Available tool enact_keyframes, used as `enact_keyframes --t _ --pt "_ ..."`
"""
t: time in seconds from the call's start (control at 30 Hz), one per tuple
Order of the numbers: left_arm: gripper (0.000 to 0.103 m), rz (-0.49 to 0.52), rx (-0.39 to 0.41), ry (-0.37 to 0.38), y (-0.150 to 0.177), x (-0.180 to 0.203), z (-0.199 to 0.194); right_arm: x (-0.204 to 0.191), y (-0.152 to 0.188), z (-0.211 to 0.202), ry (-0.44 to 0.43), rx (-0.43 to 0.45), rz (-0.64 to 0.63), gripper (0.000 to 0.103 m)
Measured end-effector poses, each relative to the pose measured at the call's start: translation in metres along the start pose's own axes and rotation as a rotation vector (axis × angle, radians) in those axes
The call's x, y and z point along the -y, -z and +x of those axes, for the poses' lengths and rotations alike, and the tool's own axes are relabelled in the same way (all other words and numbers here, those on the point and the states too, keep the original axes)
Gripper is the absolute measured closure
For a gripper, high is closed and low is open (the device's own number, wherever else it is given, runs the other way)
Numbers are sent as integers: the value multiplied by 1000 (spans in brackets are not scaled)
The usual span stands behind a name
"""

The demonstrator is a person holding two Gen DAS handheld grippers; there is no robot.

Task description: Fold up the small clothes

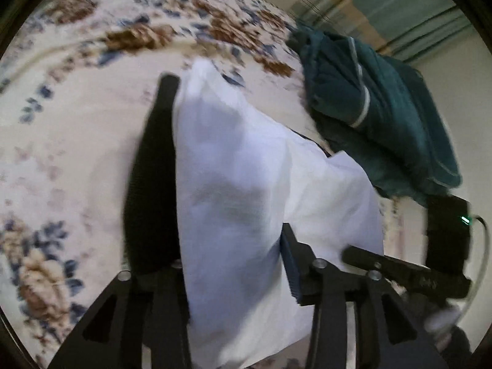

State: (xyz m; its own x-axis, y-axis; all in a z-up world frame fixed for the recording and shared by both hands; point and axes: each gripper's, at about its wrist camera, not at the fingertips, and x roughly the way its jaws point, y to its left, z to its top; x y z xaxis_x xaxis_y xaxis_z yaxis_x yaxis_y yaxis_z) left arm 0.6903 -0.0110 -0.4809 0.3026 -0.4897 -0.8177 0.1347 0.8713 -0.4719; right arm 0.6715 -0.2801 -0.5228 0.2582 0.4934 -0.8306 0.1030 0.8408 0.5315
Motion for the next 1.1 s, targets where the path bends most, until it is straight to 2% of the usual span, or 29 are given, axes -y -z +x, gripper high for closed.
enact_keyframes --t 0.03,0.07,0.1,0.13,0.2,0.27,0.33,0.43,0.63,0.83,1.1 --pt "56 30 26 -52 2 5 -5 -4 3 -6 44 21 -18 59" --pt "44 55 44 -99 6 9 -8 -11 6 -10 113 40 -39 55" --pt "9 83 62 -172 11 15 -11 -15 10 -15 201 63 -60 47" --pt "0 103 77 -228 16 19 -14 -23 15 -22 318 109 -96 42" --pt "0 132 103 -300 24 25 -22 -36 23 -28 469 152 -146 15" --pt "0 140 112 -348 32 29 -28 -47 34 -35 556 175 -184 2" --pt "0 148 123 -391 40 34 -36 -55 46 -42 607 196 -206 1" --pt "0 146 139 -446 54 42 -56 -58 65 -62 638 219 -202 1" --pt "0 156 188 -472 78 71 -107 -76 112 -133 687 306 -153 1" --pt "0 181 261 -467 112 115 -181 -111 166 -209 700 389 -148 1" --pt "0 218 391 -439 174 172 -297 -182 260 -337 689 539 -186 1"
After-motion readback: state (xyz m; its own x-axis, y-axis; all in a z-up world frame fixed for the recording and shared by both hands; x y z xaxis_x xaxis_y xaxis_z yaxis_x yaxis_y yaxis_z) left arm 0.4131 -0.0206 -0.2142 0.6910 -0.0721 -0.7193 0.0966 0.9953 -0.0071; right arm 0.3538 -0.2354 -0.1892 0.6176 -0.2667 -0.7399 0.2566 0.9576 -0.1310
